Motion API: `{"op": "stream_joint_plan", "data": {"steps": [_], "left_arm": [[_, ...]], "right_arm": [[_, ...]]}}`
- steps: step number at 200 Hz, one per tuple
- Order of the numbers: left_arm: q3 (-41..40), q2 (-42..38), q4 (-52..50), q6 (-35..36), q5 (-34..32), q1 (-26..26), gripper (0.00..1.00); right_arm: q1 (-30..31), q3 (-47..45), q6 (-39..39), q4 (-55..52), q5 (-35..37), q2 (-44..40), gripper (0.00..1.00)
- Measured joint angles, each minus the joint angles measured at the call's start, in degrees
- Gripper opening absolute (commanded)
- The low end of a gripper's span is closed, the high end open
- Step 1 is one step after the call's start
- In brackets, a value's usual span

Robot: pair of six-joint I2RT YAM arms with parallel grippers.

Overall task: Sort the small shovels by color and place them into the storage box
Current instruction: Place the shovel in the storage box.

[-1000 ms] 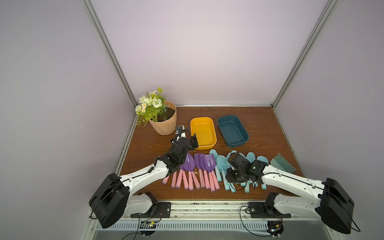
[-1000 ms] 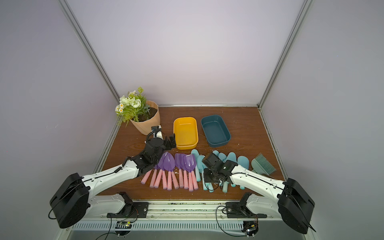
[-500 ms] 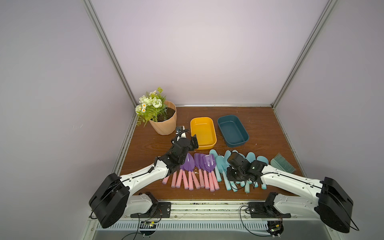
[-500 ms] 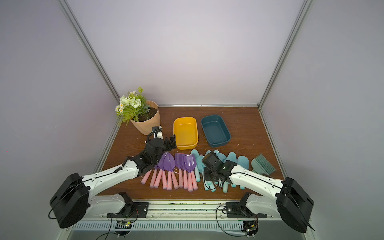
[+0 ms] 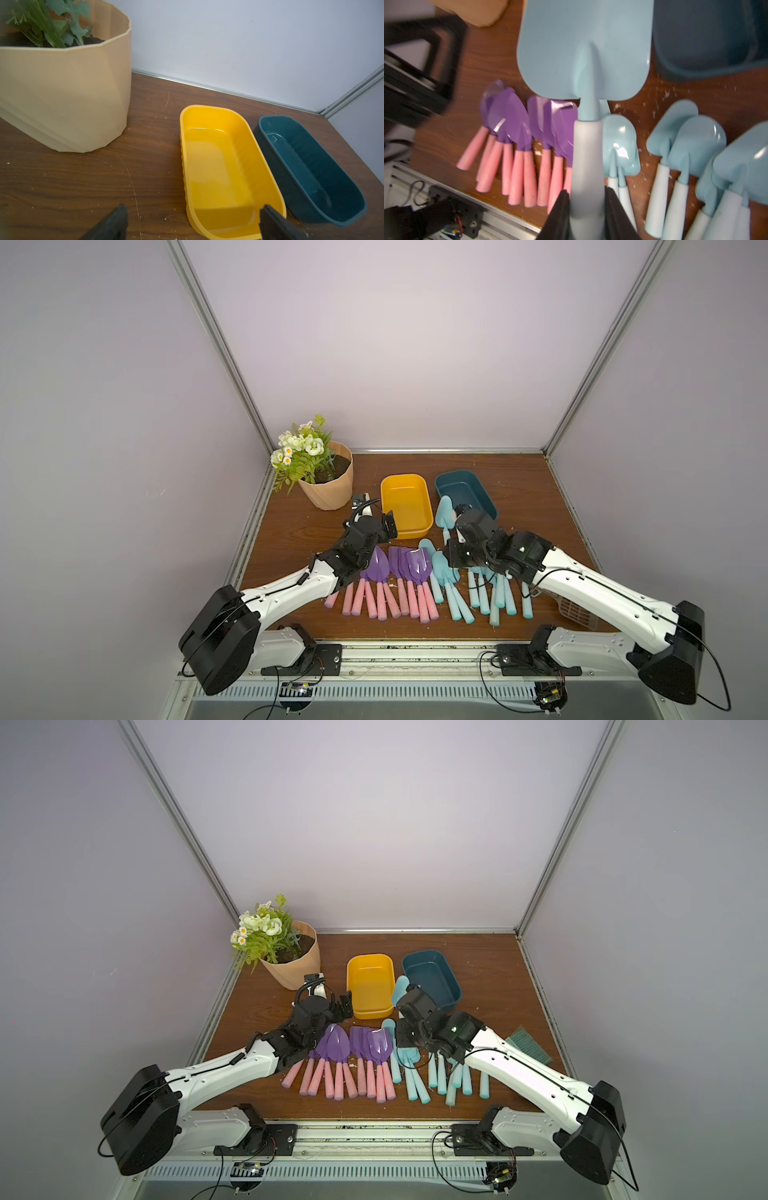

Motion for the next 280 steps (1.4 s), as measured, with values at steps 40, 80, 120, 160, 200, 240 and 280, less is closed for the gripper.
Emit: {"op": "stream_joint_plan", "data": {"steps": [40,80,120,160,200,240,280], "left_arm": [[0.15,0.17,-2.54,-1.51,0.61,-0.07,1.00],[0.20,-1.42,-5.84,-2.58,1.05,-0.44,1.00],[0.17,-5.27,-7.85,-3.39,0.50,-0.46,1.00],[0.15,-7.30,-10.16,-3.37,-0.37,-0.52,1.00],[0.15,-7.48,-12.00,-3.37,-0.31,-0.55,1.00],[-0.02,-7.96,-13.62,-3.41,-0.35,-0.63,1.00],[-0.35,-8.92,-14.56,-4.20,-0.24,-0.70,1.00]], "right_arm": [[-12.98,12.50,-10.58,1.16,-0.04,11.67,0.00],[-20.15,18.36,-18.69,0.35,2.89,26.32,0.00],[-21.75,22.10,-23.89,0.15,3.39,35.30,0.00],[-22.91,24.81,-26.88,1.20,2.84,39.87,0.00],[-24.37,24.92,-27.52,2.67,0.31,43.56,0.00],[-25.40,23.30,-27.50,4.44,-2.21,44.63,0.00],[-25.53,22.29,-27.47,6.16,-3.61,44.65,0.00]]}}
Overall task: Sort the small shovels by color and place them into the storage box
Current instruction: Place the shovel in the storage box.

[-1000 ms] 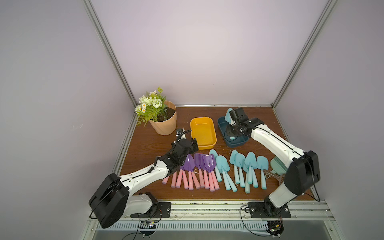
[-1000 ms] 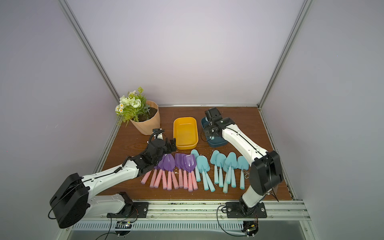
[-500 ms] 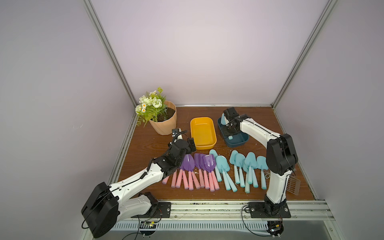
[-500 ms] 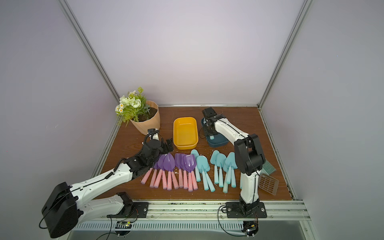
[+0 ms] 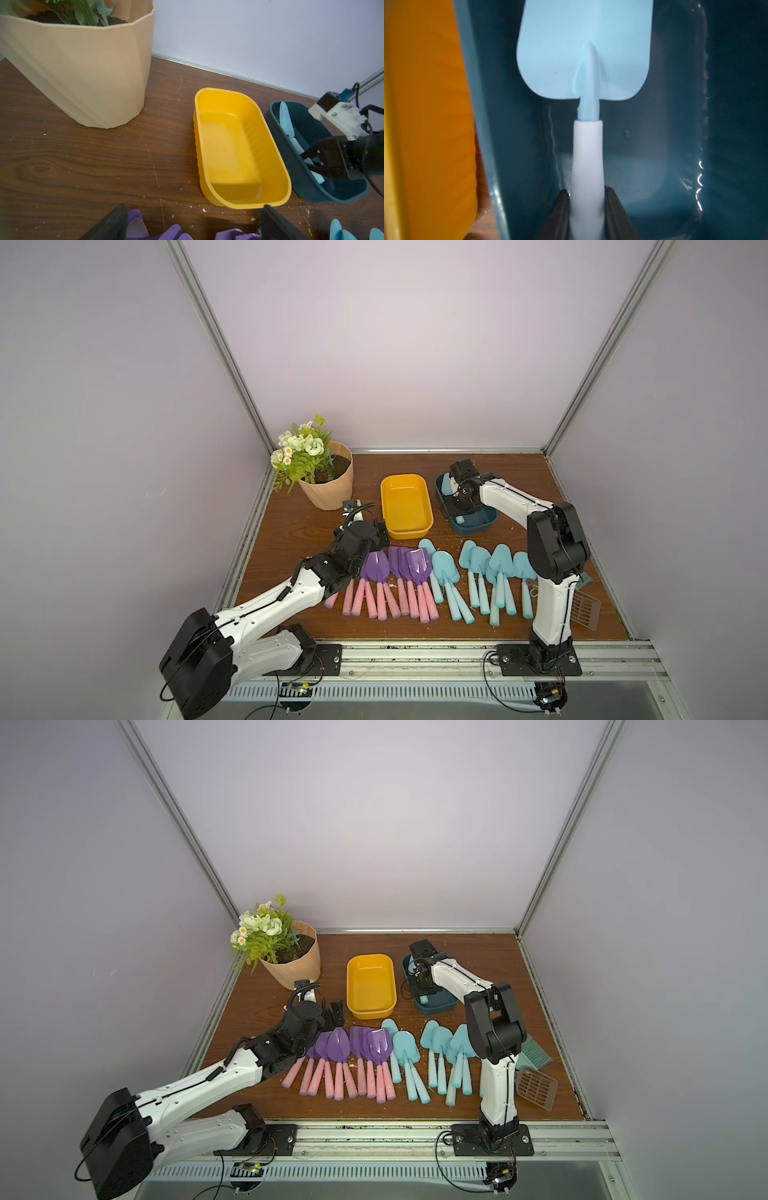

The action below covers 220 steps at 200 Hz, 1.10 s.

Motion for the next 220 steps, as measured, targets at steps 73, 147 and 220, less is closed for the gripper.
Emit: {"op": "stream_joint_plan", "data": {"steps": [73,147,220], "left_arm": [[-0.52,0.81,-4.33,-1.86,0.59,-0.04,1.00],[-0.04,-0.17,-18.21,-3.17,0.81,-0.07,1.00],[4.52,-1.57,-36.06,-4.28,14.36,-0.09,1.00]], "right_arm": [[0.00,-3.76,1.36,1.60,-1.62,0.00,0.39],[0.00,-5.49,4.94,3.67,1.73,-7.65,0.65],[0.00,-14.56,12.31,8.57,-2.40,-29.09,0.54]]}}
